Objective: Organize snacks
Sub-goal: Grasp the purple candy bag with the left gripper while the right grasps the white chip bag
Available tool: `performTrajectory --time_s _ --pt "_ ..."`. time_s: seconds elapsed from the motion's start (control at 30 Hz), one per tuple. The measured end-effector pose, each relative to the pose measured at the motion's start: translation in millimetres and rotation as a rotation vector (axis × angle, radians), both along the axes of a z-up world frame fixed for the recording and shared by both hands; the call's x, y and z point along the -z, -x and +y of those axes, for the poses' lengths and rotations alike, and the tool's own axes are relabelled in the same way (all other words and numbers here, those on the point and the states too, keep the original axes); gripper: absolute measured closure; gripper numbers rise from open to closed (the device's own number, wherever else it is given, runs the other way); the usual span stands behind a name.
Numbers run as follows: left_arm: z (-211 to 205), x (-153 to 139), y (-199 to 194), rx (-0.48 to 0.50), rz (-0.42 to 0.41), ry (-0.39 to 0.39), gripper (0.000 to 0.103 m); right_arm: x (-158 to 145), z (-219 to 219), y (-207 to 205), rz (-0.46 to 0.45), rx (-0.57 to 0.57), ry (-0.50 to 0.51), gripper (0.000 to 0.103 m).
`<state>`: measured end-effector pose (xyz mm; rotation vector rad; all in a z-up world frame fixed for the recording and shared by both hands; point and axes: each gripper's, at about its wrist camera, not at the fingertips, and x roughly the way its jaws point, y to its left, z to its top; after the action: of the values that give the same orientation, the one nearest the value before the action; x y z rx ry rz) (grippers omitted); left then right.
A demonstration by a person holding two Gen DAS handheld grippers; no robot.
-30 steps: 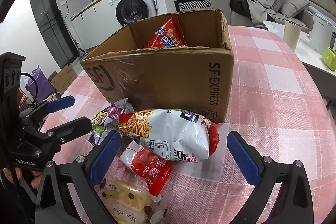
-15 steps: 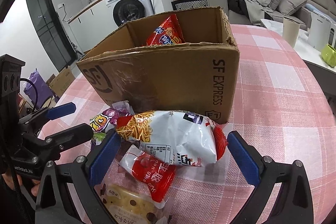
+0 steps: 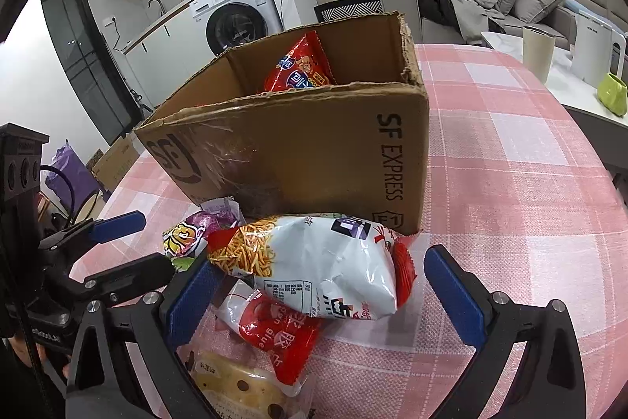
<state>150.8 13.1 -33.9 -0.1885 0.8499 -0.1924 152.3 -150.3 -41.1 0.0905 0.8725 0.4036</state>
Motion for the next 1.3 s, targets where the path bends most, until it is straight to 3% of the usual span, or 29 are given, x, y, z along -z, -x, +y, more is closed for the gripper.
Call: performTrajectory --time_s 0.13,0.43,0.53,0.67,1.07,1.13,1.3 --pt "-1 2 0 0.005 0.001 0.002 0.001 1 0 -2 0.005 -0.003 -0.022 0.002" --pt "0 3 -1 0.005 0.003 0.006 0.001 -6 -1 5 -0.034 -0.030 -0.042 0.029" --pt "0 3 -1 0.004 0.003 0.008 0.001 -9 -4 8 -0.042 -0.030 -0.042 0.033" --pt "0 2 -1 0.020 0.001 0.039 0.001 -11 -14 10 -0.038 -0.032 -0.081 0.035" --pt "-7 12 -13 0.041 0.020 0.086 0.001 -17 -15 19 -0.053 -0.066 -0.067 0.035" --pt "-9 15 -15 0.032 0.022 0.090 0.004 -16 -14 19 -0.049 -0.072 -0.069 0.035" --pt "-10 27 -26 0.037 0.071 0.126 0.033 -17 -14 19 -0.046 -0.076 -0.074 0.035"
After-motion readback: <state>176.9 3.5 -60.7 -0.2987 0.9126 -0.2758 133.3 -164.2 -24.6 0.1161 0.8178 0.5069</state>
